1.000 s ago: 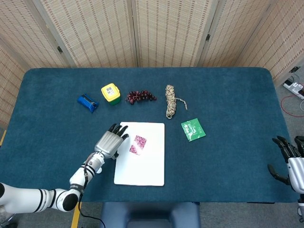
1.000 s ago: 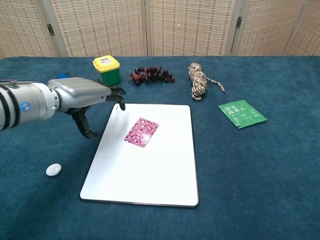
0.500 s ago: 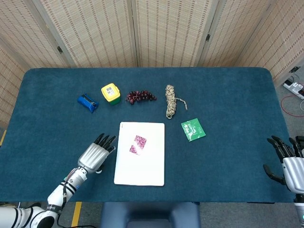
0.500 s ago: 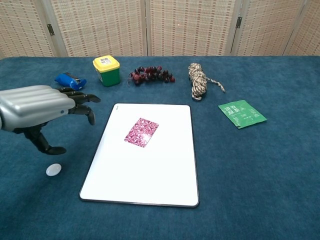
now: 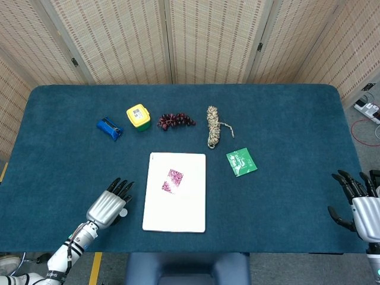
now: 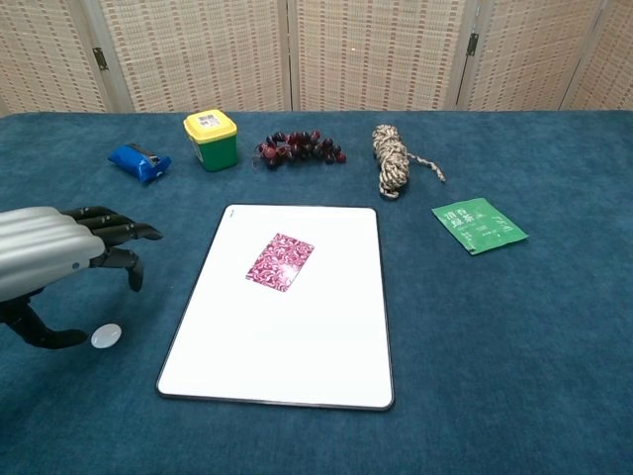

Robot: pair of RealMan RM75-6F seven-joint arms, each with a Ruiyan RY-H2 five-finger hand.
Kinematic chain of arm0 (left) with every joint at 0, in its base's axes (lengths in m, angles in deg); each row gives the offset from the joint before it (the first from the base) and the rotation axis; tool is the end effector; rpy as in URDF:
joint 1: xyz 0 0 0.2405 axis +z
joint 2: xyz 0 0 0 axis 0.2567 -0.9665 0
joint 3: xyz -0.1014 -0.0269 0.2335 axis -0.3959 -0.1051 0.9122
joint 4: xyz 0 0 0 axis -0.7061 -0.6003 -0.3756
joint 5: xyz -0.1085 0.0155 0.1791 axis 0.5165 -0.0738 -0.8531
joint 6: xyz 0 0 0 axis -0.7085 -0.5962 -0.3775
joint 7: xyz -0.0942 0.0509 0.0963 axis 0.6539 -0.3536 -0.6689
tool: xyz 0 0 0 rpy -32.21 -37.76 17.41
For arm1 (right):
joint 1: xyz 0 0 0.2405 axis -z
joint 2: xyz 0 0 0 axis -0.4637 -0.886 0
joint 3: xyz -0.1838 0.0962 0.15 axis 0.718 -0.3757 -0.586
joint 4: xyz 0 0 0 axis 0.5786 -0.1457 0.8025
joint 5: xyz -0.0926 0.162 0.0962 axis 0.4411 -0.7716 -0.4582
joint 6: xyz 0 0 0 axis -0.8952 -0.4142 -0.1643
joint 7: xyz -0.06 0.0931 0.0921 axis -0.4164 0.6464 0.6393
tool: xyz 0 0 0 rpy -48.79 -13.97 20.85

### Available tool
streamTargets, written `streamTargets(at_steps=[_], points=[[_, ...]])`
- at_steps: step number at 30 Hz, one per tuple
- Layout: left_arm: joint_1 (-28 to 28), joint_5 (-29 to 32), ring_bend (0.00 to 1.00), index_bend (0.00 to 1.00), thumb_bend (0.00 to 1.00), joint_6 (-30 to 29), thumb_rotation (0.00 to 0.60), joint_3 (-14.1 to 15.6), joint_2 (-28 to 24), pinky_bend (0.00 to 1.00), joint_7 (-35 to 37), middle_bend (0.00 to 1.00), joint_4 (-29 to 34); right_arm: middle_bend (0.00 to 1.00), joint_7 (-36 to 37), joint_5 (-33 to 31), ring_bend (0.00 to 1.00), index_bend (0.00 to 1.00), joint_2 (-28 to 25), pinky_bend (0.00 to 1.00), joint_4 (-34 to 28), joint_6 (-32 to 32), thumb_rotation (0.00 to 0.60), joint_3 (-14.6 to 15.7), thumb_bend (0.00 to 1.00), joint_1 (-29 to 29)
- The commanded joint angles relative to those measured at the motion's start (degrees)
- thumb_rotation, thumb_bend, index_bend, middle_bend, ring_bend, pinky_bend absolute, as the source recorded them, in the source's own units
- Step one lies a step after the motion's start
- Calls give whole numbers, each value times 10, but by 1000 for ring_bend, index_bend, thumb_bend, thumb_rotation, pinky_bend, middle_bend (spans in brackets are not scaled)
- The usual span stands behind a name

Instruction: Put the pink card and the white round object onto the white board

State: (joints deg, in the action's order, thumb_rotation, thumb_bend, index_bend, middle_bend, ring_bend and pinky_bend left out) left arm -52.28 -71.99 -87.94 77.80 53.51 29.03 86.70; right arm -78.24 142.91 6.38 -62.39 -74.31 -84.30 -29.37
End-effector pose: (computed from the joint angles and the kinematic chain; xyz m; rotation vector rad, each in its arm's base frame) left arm -0.2023 0.2436 0.0123 -2.1069 -0.6253 -0.6060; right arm -0.3198 -0.1622 0.1812 1.3774 -0.9125 0.9249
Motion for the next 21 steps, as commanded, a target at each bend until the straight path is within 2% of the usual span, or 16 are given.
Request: streamTargets(at_steps=[1, 21], points=[[8, 1, 32, 362, 318, 5, 600, -2, 4, 0, 4, 75, -7, 142, 0, 1, 217, 142, 1, 21, 0, 0, 600, 0, 351, 0], [36, -2, 50, 445, 324, 45, 600, -40, 37, 0, 30, 95, -57, 142, -8, 3, 217, 143, -1, 20, -8, -10, 600, 4, 351, 7]])
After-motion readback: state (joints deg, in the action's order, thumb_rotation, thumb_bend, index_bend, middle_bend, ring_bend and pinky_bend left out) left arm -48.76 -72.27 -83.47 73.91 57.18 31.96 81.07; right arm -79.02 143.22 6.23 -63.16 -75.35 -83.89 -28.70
